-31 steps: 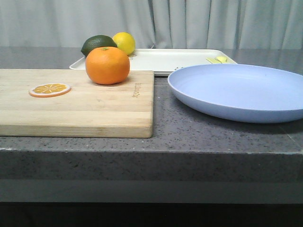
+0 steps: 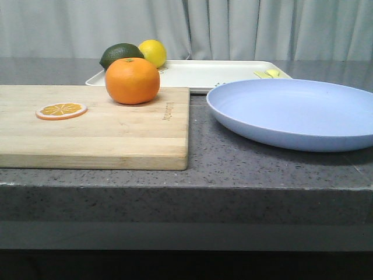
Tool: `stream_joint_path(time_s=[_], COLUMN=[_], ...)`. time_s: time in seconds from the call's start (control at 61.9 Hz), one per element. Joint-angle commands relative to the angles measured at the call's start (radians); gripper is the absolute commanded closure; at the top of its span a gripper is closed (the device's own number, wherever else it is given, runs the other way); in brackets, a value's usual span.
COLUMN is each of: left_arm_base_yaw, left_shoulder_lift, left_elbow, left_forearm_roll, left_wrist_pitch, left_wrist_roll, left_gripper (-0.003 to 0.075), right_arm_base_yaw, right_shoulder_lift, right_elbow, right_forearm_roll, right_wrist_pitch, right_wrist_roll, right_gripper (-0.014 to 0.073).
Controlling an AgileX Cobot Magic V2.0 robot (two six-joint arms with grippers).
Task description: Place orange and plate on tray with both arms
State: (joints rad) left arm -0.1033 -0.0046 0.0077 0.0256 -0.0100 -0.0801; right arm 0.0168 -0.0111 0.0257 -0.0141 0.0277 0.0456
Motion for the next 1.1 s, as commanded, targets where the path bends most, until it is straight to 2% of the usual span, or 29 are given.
stream_joint_path(time_s=[0.0, 0.21, 0.307, 0.549, 0.808, 0.969, 1.082], left_arm_base_yaw=[-0.001, -0.001, -0.003, -0.005, -0.005, -0.005, -0.005], left_shoulder_lift=[-0.018, -0.018, -0.016, 0.014, 0.178, 0.287, 0.336], left_elbow=[0.027, 0.023, -0.027, -0.279, -0.530, -0.585, -0.583], left_forearm_roll=[0.000, -0.008, -0.026, -0.026, -0.026, -0.026, -0.026], left_wrist_pitch=[-0.084, -0.146, -0.128, 0.122, 0.358, 0.425, 0.449], left_wrist_roll=[-0.001, -0.001, -0.001, -0.001, -0.001, -0.001, -0.001], left_gripper=[0.0740, 0.0740, 0.0740, 0.0740, 0.0740, 0.0740, 0.0740], right_arm_base_yaw=[0.001, 0.001, 0.001, 0.001, 0.001, 0.001, 0.001], right_shoulder_lift=[-0.018, -0.018, -0.017, 0.010, 0.209, 0.364, 0.456], right_elbow=[-0.023, -0.027, -0.070, -0.276, -0.515, -0.612, -0.618], right_forearm_roll=[-0.014, -0.014, -0.014, -0.014, -0.014, -0.014, -0.014], right_wrist_pitch=[-0.109, -0.096, -0.021, 0.150, 0.319, 0.439, 0.453], right_wrist_roll=[-0.005, -0.005, -0.005, -0.005, -0.005, -0.005, -0.005], right_gripper=[0.0661, 0.0661, 0.0661, 0.0661, 0.0661, 0.0661, 0.0661])
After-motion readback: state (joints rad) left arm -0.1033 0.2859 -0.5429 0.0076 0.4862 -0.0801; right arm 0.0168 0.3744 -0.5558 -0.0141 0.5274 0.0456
